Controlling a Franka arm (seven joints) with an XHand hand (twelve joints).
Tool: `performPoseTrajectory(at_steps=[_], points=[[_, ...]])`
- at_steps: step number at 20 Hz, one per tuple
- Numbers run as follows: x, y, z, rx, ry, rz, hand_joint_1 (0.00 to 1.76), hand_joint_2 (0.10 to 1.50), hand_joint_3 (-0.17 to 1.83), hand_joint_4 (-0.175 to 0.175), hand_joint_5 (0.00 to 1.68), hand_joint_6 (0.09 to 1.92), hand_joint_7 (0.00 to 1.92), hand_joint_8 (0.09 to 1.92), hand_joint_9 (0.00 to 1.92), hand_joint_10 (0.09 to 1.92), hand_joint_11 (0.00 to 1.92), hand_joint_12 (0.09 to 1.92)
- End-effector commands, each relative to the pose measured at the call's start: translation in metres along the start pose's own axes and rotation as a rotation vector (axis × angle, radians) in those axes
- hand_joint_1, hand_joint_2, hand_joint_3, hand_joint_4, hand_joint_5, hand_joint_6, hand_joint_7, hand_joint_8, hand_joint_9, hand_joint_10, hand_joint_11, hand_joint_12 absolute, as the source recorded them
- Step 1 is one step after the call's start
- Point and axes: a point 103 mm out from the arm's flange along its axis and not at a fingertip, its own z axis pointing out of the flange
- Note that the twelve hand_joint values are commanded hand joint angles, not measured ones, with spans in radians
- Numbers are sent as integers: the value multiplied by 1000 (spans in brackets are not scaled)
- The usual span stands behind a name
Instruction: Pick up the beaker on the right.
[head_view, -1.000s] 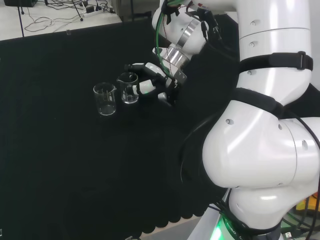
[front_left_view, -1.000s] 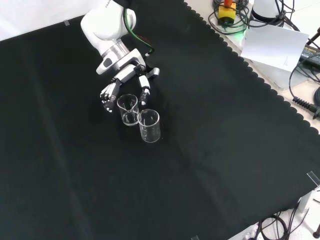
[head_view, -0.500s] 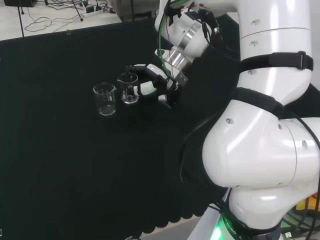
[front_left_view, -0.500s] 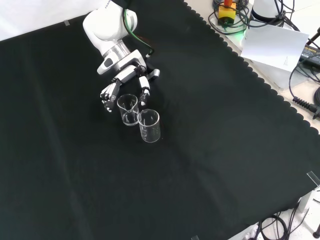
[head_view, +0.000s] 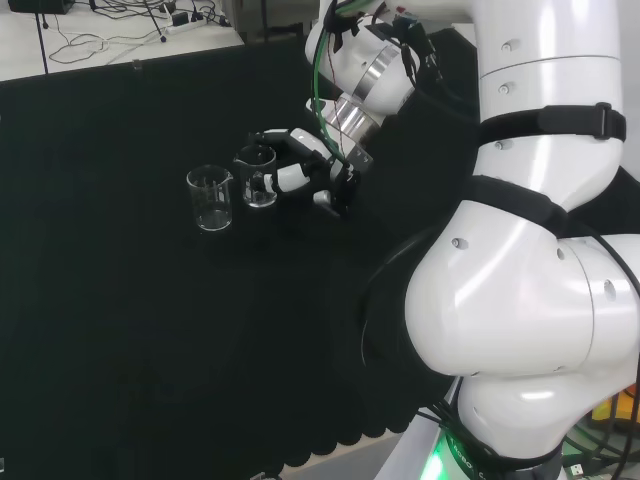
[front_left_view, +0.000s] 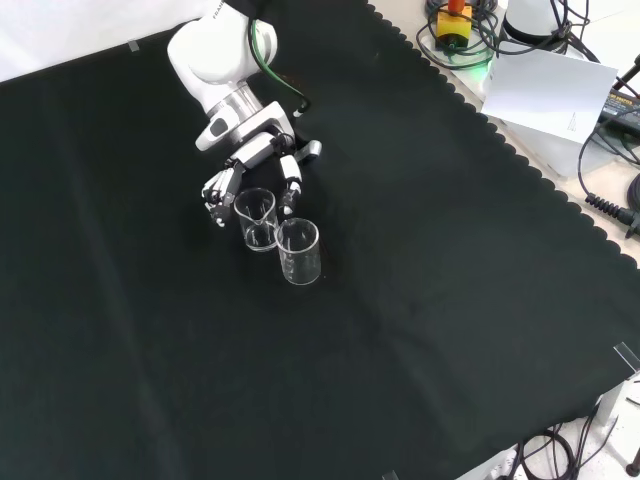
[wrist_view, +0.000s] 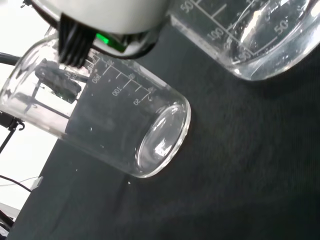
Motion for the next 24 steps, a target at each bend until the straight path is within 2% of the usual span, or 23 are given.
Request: performPoseTrajectory(at_steps=[1,22,24], points=[[3,1,4,-10,-11,3,984,520,662,-56,579,87,329,690,473,619,28,1387],[-3,7,7,-33,8,29,1003,532,673,-53,616,133,339,687,481,609,30,1385],[-3,7,7,-35,13,27,1004,543,663,-52,617,334,347,676,489,593,31,1384]])
